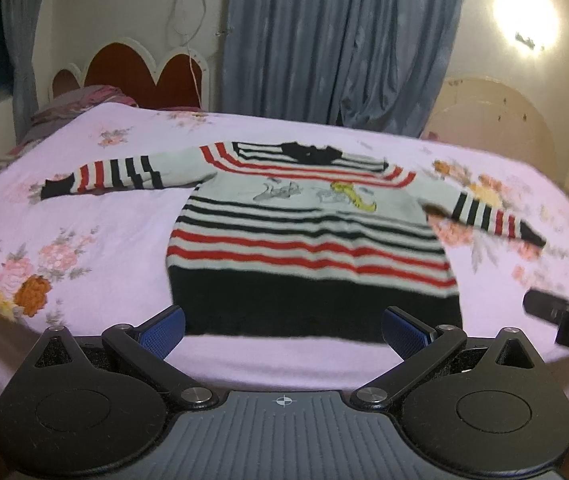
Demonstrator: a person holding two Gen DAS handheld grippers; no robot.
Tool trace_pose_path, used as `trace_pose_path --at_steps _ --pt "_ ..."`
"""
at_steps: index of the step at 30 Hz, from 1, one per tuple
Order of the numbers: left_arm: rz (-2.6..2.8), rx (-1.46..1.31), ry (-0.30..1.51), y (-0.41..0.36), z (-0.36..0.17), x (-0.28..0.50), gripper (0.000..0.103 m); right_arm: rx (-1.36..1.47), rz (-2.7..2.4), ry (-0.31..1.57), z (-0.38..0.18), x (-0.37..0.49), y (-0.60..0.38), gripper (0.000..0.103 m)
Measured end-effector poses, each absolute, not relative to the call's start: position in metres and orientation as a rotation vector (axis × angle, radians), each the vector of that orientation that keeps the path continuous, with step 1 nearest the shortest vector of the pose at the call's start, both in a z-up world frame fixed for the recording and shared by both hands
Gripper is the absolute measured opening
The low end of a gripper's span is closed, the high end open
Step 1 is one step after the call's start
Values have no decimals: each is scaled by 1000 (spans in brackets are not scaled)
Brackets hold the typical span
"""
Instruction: Fold small clothes
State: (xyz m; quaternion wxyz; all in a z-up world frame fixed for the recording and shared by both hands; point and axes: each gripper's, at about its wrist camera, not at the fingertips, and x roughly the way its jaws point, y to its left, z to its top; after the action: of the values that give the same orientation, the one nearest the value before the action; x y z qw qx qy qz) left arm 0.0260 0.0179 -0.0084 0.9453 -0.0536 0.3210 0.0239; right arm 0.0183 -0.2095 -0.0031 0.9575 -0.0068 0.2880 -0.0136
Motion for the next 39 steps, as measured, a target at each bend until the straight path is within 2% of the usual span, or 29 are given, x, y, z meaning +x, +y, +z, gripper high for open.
trace_pose_path --at_steps 15,22,30,35,37,39 --pt "-64 -117 604 32 -12 137 103 28 -102 557 -3 110 -200 102" --pt "-118 -98 652 41 -17 188 103 37 -145 548 -5 150 -188 102" --pt "-110 -79 625 30 -25 226 103 62 -246 513 -3 179 -213 102" --pt "-116 -126 646 11 -39 262 103 125 -303 474 -11 212 -261 90" --pt "-121 -148 666 2 -46 276 103 150 -336 475 -19 228 -283 77" --pt "-122 -144 680 -11 -52 291 103 204 -364 487 -29 247 -312 68"
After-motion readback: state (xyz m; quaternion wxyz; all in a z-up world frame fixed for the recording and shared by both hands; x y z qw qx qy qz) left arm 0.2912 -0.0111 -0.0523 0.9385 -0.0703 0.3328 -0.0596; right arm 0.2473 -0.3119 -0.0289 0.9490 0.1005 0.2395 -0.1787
